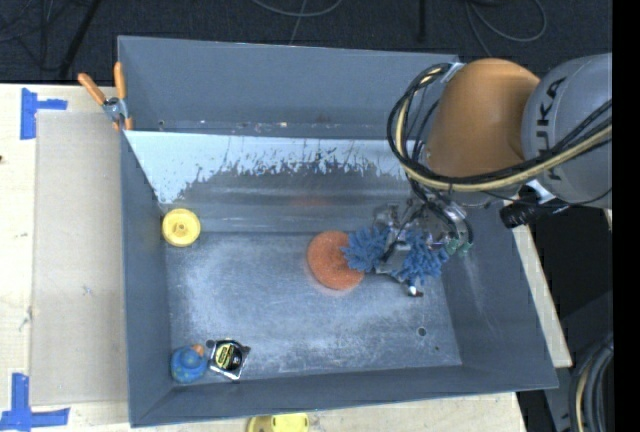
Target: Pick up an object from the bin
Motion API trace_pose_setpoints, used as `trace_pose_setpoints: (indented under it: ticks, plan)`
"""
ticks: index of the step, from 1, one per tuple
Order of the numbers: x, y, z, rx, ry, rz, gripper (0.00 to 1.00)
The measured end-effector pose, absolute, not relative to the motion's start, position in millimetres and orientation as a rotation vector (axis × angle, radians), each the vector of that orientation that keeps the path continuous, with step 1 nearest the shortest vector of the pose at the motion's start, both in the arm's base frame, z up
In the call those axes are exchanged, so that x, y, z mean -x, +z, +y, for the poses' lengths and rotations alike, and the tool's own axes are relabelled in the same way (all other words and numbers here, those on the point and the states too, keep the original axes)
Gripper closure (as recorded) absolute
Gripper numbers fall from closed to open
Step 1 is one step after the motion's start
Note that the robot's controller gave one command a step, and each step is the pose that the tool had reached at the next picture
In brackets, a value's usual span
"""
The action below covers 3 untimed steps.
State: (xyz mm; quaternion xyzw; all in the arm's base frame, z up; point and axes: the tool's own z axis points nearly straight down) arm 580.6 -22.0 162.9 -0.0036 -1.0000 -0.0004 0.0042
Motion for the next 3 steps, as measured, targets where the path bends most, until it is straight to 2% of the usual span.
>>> trace_pose_setpoints:
  ticks: [1,2,3]
  plan:
    - [-582.0,168,-22,0.009,-0.001,-3.140,1.00]
    - [-582.0,168,-22,0.009,-0.001,-3.140,1.00]
    - [-603.6,310,-29,0.030,0.000,-3.144,1.00]
